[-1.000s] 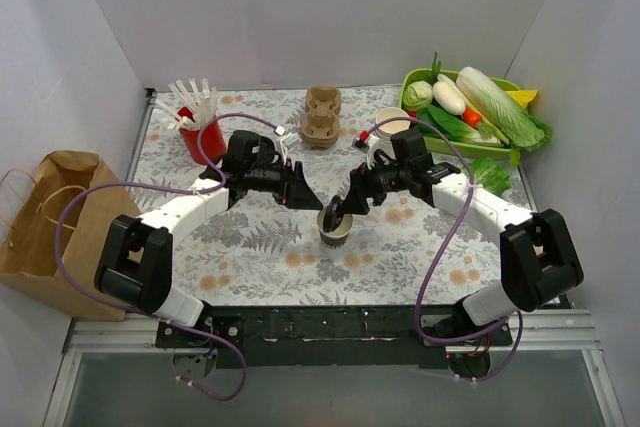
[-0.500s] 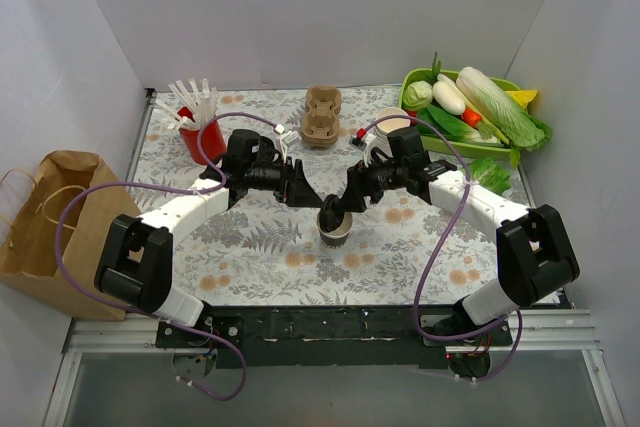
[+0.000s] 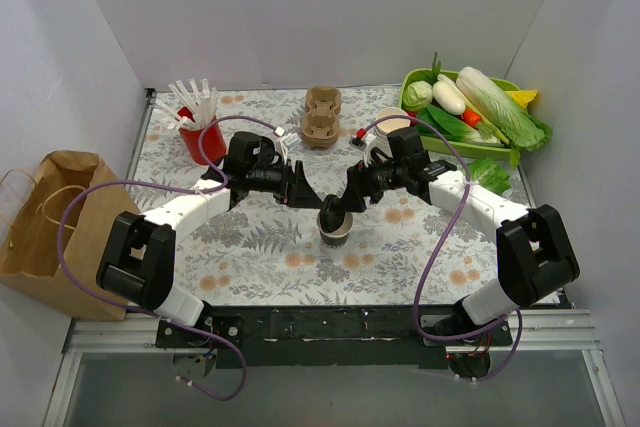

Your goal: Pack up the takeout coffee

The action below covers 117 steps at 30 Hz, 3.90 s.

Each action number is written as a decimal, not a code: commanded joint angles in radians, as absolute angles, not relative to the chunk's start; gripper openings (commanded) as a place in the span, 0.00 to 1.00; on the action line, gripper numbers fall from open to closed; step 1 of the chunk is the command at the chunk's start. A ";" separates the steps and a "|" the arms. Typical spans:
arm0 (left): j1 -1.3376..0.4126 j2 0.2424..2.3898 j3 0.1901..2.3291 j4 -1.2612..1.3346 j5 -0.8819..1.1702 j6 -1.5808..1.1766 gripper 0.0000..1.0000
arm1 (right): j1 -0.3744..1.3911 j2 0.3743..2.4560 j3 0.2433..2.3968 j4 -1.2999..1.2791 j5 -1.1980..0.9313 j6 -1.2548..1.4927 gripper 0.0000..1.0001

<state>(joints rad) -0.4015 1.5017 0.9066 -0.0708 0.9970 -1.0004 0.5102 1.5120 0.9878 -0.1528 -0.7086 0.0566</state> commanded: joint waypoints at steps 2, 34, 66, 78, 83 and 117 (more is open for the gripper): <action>-0.405 1.496 0.905 -0.046 1.008 -1.000 0.71 | 0.515 1.491 1.003 -0.117 -0.712 0.072 0.80; -0.405 1.537 0.930 -0.051 0.956 -1.020 0.68 | 0.515 1.479 1.006 -0.146 -0.706 0.075 0.81; -0.403 1.511 0.897 -0.078 0.968 -1.006 0.66 | 0.509 1.404 0.968 -0.457 -0.795 -0.500 0.95; -0.403 1.497 0.899 -0.123 0.943 -0.976 0.66 | 0.519 1.430 0.946 -0.420 -0.810 -0.577 0.95; -0.402 1.502 0.887 -0.123 0.951 -0.969 0.66 | 0.528 1.440 0.943 -0.396 -0.810 -0.569 0.91; -0.405 1.580 0.861 -0.071 0.971 -0.976 0.66 | 0.532 1.463 0.936 -0.371 -0.868 -0.541 0.91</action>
